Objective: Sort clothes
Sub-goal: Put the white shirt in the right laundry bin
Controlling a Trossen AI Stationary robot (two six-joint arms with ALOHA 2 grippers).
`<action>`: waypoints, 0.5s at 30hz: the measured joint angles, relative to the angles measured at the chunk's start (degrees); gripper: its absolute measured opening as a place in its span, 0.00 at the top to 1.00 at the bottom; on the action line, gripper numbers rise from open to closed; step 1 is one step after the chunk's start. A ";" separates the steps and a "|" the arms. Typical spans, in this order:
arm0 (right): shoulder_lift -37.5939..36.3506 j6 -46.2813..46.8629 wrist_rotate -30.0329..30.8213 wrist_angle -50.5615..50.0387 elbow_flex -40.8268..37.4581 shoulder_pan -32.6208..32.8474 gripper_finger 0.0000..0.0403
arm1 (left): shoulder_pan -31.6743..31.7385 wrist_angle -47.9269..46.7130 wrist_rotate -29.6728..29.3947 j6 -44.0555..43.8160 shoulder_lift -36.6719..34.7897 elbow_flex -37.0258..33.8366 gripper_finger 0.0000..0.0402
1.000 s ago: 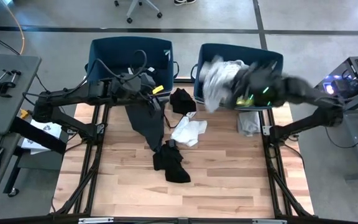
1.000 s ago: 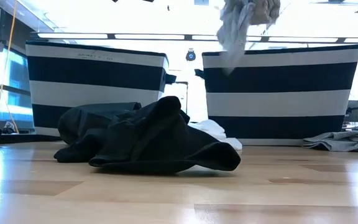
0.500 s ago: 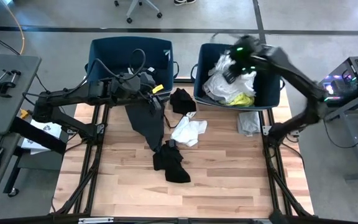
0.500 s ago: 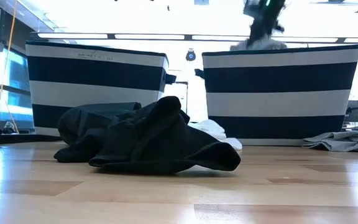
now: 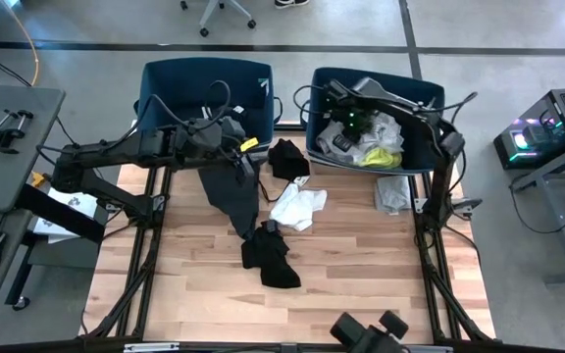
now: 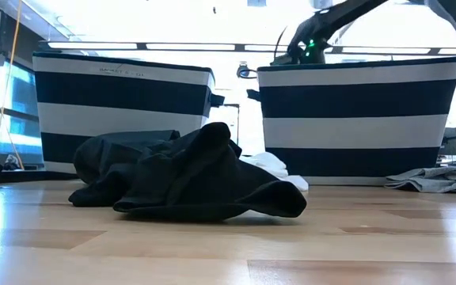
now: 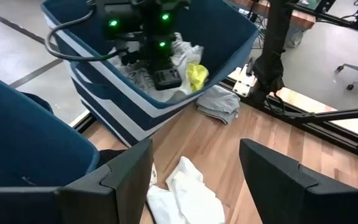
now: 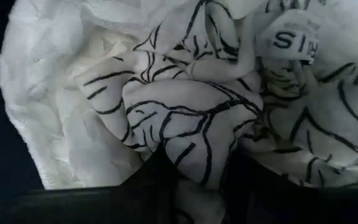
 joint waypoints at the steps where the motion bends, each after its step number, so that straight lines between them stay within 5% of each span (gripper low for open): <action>1: 0.50 -0.12 -0.49 0.18 0.02 0.11 0.81 | -0.25 0.00 -0.02 -0.16 0.00 0.00 0.43; 10: -6.85 1.70 -5.30 0.95 -0.31 0.49 0.47 | -1.60 -0.04 -0.07 -0.27 0.00 0.00 0.43; 15: -17.48 6.52 -3.40 0.62 -0.31 2.35 0.41 | -1.58 -0.02 -0.19 -0.31 0.00 0.00 0.43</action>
